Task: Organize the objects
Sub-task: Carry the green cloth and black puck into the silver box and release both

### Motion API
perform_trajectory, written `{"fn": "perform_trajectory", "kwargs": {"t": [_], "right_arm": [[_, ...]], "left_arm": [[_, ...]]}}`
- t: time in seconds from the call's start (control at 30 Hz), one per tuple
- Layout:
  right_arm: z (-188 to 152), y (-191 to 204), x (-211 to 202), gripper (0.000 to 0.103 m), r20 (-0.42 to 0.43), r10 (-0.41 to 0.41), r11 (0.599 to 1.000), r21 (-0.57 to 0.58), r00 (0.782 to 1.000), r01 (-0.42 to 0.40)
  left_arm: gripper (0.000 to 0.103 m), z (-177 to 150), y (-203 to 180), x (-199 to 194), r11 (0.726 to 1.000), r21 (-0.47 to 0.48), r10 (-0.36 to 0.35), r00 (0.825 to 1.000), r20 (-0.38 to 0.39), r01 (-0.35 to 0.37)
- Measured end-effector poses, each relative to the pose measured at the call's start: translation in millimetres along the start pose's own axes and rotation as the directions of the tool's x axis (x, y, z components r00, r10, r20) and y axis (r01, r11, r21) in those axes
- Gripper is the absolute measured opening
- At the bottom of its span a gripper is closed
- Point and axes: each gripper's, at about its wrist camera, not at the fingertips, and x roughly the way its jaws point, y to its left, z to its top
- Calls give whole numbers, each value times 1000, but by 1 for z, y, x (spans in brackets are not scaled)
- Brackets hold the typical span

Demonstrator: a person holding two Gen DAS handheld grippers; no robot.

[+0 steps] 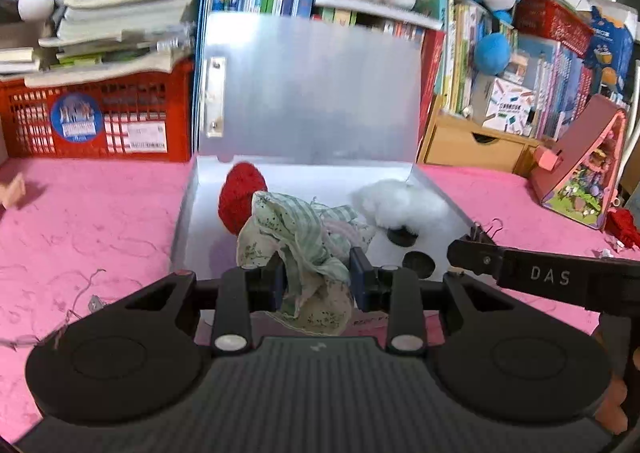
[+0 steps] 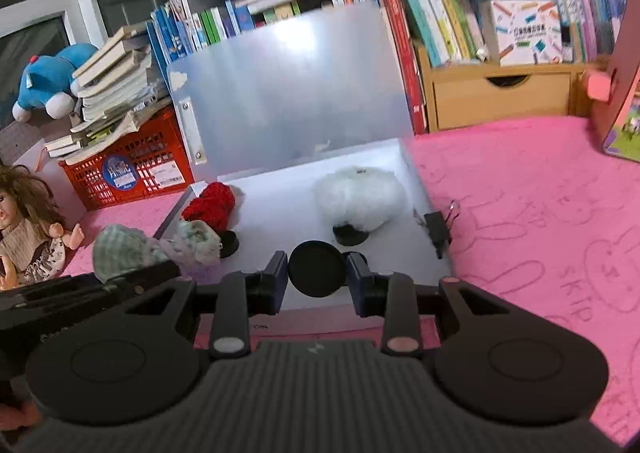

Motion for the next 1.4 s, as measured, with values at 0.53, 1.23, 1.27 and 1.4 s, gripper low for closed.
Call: {"fn": "perform_trajectory", "kwargs": {"t": [0.53, 1.23, 1.27, 1.4], "right_arm": [[-3, 8, 44, 37, -80, -16, 999, -50, 997, 12], [-8, 13, 56, 53, -83, -36, 996, -81, 996, 30], [-8, 13, 54, 54, -77, -37, 996, -80, 996, 31], [-7, 11, 45, 56, -61, -34, 997, -68, 998, 30]], "left_arm": [[37, 1, -3, 44, 997, 57, 54, 996, -67, -50], [40, 0, -2, 58, 997, 62, 54, 991, -120, -47], [43, 0, -1, 57, 997, 56, 52, 991, -120, -46], [48, 2, -2, 50, 998, 51, 47, 993, -109, -41]]}}
